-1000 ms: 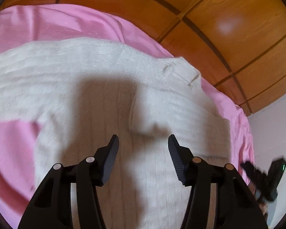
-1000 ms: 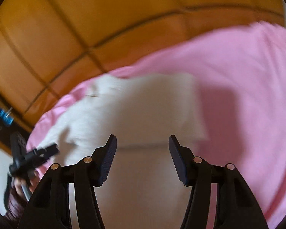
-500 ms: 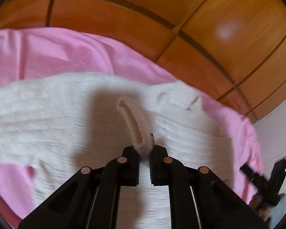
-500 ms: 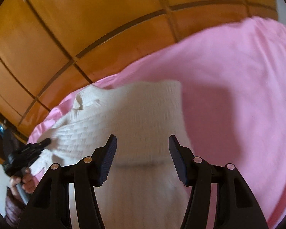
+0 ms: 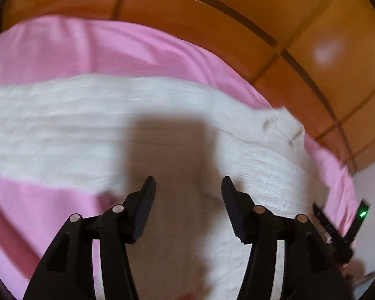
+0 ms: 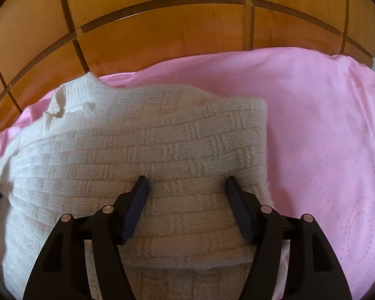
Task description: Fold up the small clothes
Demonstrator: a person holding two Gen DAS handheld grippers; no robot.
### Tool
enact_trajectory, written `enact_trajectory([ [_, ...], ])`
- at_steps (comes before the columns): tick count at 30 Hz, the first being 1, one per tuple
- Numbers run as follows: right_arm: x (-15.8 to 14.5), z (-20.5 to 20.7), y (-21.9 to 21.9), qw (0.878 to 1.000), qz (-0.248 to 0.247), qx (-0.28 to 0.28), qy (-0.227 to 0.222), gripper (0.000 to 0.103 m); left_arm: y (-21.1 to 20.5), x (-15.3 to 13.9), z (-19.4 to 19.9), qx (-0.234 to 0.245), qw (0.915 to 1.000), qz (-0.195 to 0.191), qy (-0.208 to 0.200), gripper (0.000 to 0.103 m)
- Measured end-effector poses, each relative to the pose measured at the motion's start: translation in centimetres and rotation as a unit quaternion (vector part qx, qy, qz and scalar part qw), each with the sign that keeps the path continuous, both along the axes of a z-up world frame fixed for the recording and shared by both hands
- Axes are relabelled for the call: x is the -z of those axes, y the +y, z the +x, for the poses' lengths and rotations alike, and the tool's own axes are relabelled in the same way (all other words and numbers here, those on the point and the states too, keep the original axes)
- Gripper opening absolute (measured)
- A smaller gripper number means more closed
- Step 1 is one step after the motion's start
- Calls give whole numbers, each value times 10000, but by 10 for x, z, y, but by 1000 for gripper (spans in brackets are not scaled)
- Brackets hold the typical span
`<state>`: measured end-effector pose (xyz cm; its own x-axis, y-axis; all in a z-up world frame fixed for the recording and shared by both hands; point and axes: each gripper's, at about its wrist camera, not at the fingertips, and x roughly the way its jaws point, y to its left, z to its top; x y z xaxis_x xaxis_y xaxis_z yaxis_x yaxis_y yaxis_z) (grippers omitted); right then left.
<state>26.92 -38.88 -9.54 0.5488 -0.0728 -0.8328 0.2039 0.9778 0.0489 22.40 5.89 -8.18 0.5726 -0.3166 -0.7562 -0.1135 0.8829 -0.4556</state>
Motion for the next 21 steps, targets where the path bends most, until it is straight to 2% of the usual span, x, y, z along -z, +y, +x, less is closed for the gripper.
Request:
enact_trajectory([
  [5, -2, -4, 8, 9996, -268, 37, 20, 73, 88, -4, -45, -859, 9939, -657, -203, 54],
  [7, -1, -4, 8, 9997, -254, 42, 4, 73, 132, -4, -65, -1396, 9860, -857, -325, 59],
  [8, -2, -6, 7, 9997, -233, 43, -3, 73, 149, -5, -76, -1625, 9822, -877, -355, 65],
  [13, -2, -4, 7, 9997, -256, 42, -26, 74, 242, 1, -118, -2706, 9537, -1240, -424, 66],
  [14, -1, -4, 8, 9996, -267, 45, -23, 75, 260, 3, -125, -2936, 9459, -1310, -429, 66],
  [17, -1, -5, 10, 9994, -348, 65, -11, 76, 301, 10, -137, -3334, 9253, -1741, -495, 65],
  [21, -1, -6, 11, 9991, -420, 78, 4, 78, 337, 19, -140, -3874, 9007, -1909, -460, 58],
])
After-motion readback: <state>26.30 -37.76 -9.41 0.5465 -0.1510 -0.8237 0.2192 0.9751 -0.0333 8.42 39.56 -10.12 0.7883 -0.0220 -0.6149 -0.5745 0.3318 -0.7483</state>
